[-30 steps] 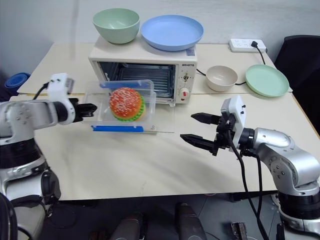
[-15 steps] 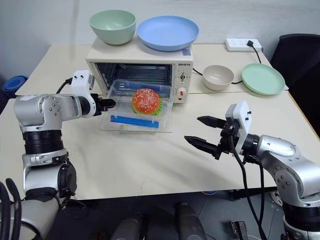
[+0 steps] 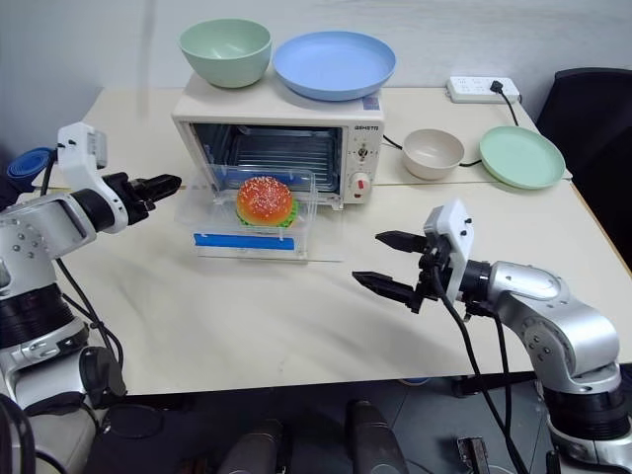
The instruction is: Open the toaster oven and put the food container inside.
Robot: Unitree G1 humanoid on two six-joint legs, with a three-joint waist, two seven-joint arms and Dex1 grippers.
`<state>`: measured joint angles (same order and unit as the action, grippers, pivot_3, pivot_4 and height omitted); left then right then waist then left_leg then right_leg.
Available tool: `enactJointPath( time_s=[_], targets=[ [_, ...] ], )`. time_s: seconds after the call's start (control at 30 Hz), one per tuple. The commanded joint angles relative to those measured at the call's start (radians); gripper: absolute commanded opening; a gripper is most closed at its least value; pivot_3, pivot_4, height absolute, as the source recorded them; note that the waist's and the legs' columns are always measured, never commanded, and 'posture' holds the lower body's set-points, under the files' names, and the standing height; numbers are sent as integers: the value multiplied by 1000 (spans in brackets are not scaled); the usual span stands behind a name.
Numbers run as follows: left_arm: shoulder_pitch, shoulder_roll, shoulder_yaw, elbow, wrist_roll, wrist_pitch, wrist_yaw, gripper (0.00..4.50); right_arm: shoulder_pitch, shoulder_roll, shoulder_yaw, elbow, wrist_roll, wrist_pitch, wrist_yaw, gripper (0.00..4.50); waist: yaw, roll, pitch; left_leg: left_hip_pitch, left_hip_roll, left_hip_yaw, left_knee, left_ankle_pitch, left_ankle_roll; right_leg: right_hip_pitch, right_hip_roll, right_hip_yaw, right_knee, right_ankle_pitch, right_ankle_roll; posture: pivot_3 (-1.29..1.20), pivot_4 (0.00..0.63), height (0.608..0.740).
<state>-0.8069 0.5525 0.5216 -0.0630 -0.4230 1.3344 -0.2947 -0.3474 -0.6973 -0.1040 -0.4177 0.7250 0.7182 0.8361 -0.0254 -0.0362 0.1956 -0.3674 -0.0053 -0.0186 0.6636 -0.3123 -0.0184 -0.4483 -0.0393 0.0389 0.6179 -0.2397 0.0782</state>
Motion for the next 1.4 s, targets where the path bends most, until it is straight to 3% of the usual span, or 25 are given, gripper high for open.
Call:
enactJointPath(
  time_s=[0.03, 0.13, 0.3, 0.43, 0.47, 0.6, 0.73, 0.97, 1.23, 1.4],
  targets=[
    [14, 33, 67, -78, -103, -54, -99, 2402, -27, 14, 6, -8, 17, -14, 13, 4095, 0, 0, 0, 0, 0, 0, 0, 0, 0, 0, 0, 0, 0, 0, 0, 0, 150, 740],
    [33, 62, 139, -103, -205, -96, -194, 1703, -36, 29, 16, -16, 38, -4, 18, 3240, -1, 0, 0, -1, 0, -1, 0, 0, 0, 0, 0, -1, -1, 0, 0, 0, 150, 740],
    [139, 173, 172, -131, -369, -117, -416, 133, -70, 76, 64, -24, 48, 13, 9, 1472, -9, 0, 0, 0, 1, 0, -1, 0, 0, 0, 0, 0, -1, 0, 0, 0, 150, 740],
    [384, 373, 51, -163, -293, -303, -668, 0, -116, 146, 163, 10, 1, 6, -12, 204, -13, 0, 0, 1, 1, 0, -1, 0, 0, 0, 0, 1, 1, -1, -2, 0, 150, 740],
    [443, 416, 29, -160, -263, -363, -719, 0, -129, 166, 188, 25, -16, 0, -16, 61, -11, 1, 1, 2, 2, 0, -1, 0, 0, 0, 0, 2, 1, -2, -3, 0, 150, 740],
    [564, 509, -59, -119, -149, -546, -784, 0, -195, 255, 272, 110, -105, -27, -61, 61, -4, 2, 1, 2, 2, -1, -1, 0, 0, 0, -1, 5, 1, -5, -9, 0, 150, 740],
    [579, 507, -169, -106, -74, -658, -777, 0, -252, 341, 338, 214, -195, -72, -85, 61, -1, 2, 1, 0, 1, -3, -1, 0, 1, 0, -3, 3, -1, -4, -8, 0, 150, 740],
    [358, 337, -385, 34, 58, -774, -639, 0, -374, 445, 403, 522, -442, -250, -188, 61, -2, 2, 1, -3, 0, -2, -1, 0, 2, -1, -3, 1, -2, -2, -4, 0, 150, 740],
    [166, 179, -435, 212, 149, -876, -505, 0, -443, 505, 338, 647, -503, -345, -220, 61, -9, 1, 1, -8, 0, 1, -1, 0, 2, -10, -2, -2, 6, -1, -3, 0, 150, 740],
    [127, 143, -442, 254, 167, -896, -491, 0, -450, 513, 324, 673, -520, -368, -210, 61, -10, 1, 1, -10, 0, 2, -1, 0, 2, -13, -1, -1, 9, -1, -3, 0, 150, 740]
  ],
)
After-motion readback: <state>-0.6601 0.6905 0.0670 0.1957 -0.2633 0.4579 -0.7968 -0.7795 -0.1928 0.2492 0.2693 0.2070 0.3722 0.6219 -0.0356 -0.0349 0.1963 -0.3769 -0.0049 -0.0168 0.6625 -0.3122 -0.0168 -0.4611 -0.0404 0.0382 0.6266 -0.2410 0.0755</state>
